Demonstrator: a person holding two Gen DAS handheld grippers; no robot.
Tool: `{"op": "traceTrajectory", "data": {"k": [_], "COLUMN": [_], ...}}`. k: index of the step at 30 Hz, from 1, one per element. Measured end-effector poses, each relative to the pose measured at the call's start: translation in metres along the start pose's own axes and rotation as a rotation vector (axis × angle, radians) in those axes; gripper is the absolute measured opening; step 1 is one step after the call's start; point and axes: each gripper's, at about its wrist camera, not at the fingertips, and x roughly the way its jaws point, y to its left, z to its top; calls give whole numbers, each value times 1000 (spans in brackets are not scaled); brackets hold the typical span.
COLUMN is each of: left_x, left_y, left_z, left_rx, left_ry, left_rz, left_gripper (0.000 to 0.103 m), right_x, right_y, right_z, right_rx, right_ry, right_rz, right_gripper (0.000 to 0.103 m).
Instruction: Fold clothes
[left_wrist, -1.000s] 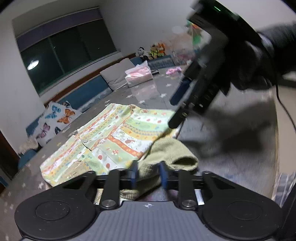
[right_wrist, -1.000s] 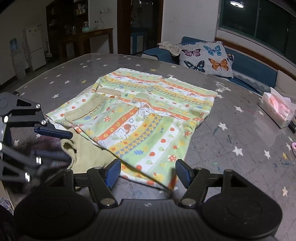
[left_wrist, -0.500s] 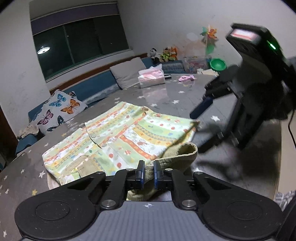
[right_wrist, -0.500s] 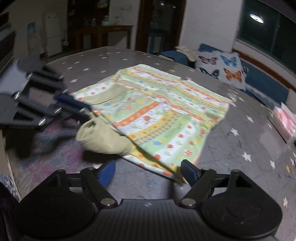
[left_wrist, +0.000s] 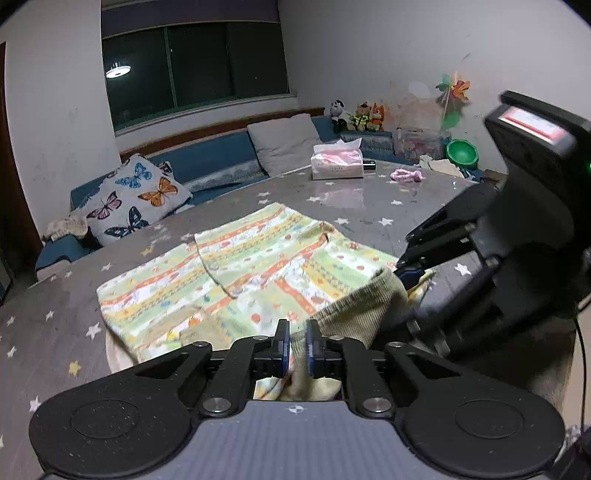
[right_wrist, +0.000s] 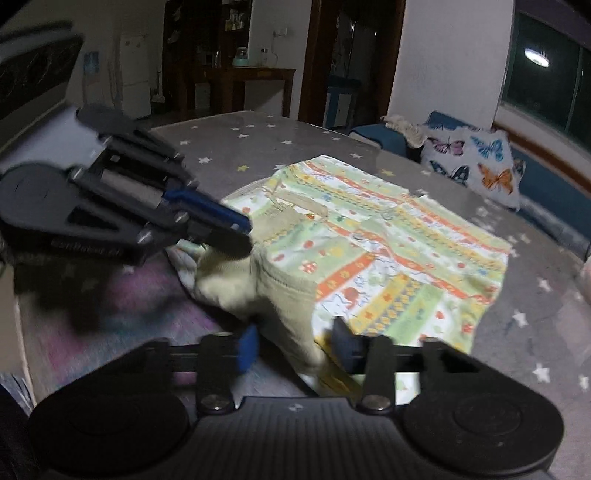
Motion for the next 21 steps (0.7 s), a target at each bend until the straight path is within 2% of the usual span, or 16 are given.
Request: {"op": "traceTrajectory", "data": {"k": [1,3,5,10,15,16,18,20,21], "left_x": [-5,-13,-21,-24,-6,-2,0,0,-1], "left_y": [1,2,1,-8,-11,-9,-6,-1,2], "left_z": [-3,-9,-16,-32,-45,-46,-49,-51,-52], "left_rx": [7,24,50,170,268,274,282,276,270], "left_ry": [-1,-1,0,18,56,65,82,94,99], "left_rz": [7,24,46,112,167,171,174,169,166], "left_gripper": [13,21,50,59,59,56,41,20,13], "right_x": [-1,-3,-7,-16,-20,-20,-21,-19,-19], "right_y": [-3,-9,-15,-26,-28,-28,-27,-28,-28], "right_z": [2,7,13,27,33,33,31,30,30], "right_rx": [18,58,94,141,160,160,166,179,185], "right_ry": [-3,-18,-35,-78,-99,-100,-104,-108,-110], "right_rz": [8,15,23,26,14,14,15,17,17], "right_gripper": [22,18,16,12,9,8,8,7,6]}}
